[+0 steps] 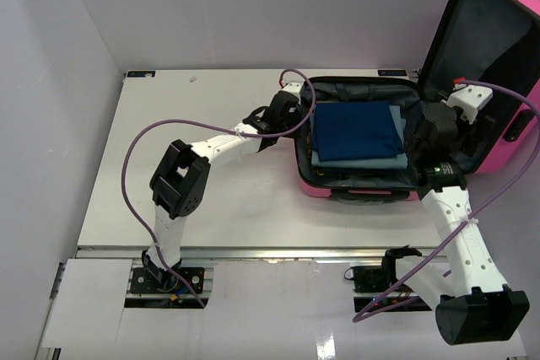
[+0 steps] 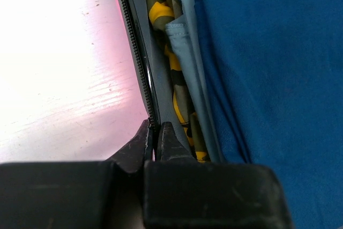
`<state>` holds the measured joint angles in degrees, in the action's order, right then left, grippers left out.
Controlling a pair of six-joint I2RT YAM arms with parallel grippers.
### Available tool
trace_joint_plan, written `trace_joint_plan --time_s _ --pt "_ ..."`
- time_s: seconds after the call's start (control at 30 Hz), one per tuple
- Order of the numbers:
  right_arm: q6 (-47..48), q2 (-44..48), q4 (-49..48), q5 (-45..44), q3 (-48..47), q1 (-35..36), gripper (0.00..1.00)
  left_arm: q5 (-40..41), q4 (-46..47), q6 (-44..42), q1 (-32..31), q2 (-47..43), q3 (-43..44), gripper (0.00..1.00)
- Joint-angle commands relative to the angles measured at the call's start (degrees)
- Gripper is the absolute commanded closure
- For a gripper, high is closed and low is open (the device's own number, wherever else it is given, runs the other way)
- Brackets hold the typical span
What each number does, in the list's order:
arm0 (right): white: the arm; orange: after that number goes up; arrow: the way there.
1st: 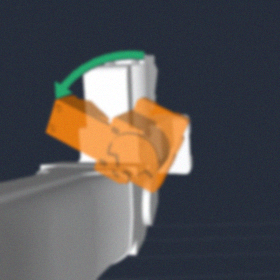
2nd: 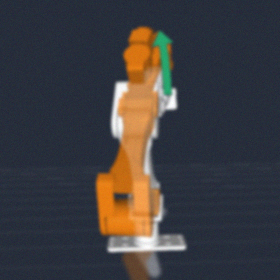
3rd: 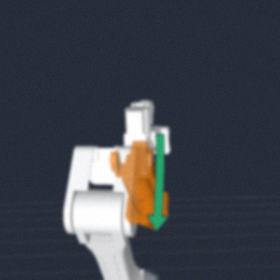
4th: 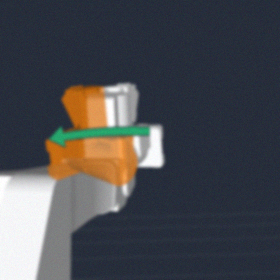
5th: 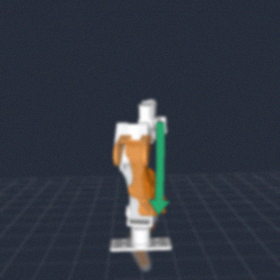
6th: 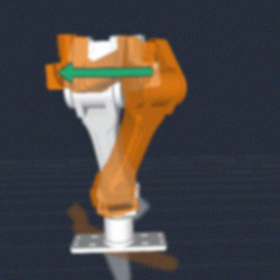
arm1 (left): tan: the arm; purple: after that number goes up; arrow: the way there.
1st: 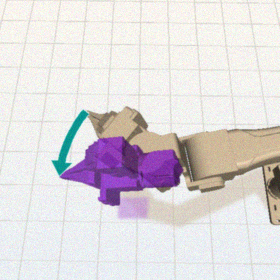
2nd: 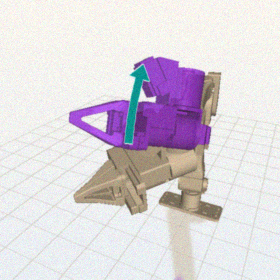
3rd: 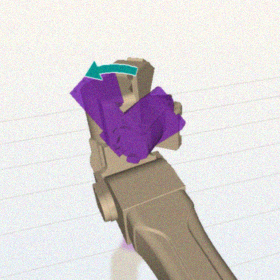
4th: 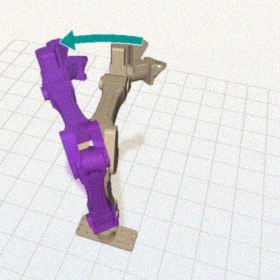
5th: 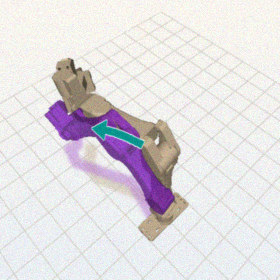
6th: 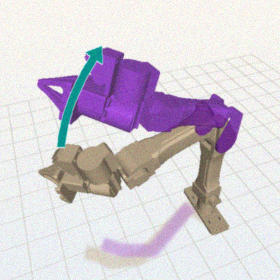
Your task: Pack the luggage
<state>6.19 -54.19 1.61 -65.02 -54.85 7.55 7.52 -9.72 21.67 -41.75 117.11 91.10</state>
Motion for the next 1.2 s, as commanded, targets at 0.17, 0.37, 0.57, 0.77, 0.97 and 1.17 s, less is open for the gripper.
trace_joint_plan --time_s 0.17,0.37,0.57,0.77,0.97,1.17 --pt "12.3 2.2 -30.7 -6.2 6.9 -0.8 0.17 -1.9 0.9 -4.0 0.7 -1.7 -2.1 1.0" --pt "23.7 1.8 -53.3 -6.8 11.3 -0.8 0.19 -0.8 1.3 -3.8 0.7 -2.9 -3.4 1.0" --pt "23.2 1.4 -54.7 -7.2 13.1 -0.8 0.19 2.0 0.8 -4.8 1.0 -3.4 -3.7 1.0" --pt "23.3 6.1 -52.3 -9.1 15.2 -1.0 0.2 2.7 0.4 -4.8 1.4 -3.1 -3.5 1.0" --pt "19.9 6.1 -52.4 -3.7 18.3 -4.9 0.2 2.0 0.7 -4.4 1.5 -2.5 -3.0 1.0" --pt "17.1 2.6 -52.6 -1.7 18.8 -6.5 0.2 1.4 0.4 -4.3 1.5 -2.3 -2.3 1.0"
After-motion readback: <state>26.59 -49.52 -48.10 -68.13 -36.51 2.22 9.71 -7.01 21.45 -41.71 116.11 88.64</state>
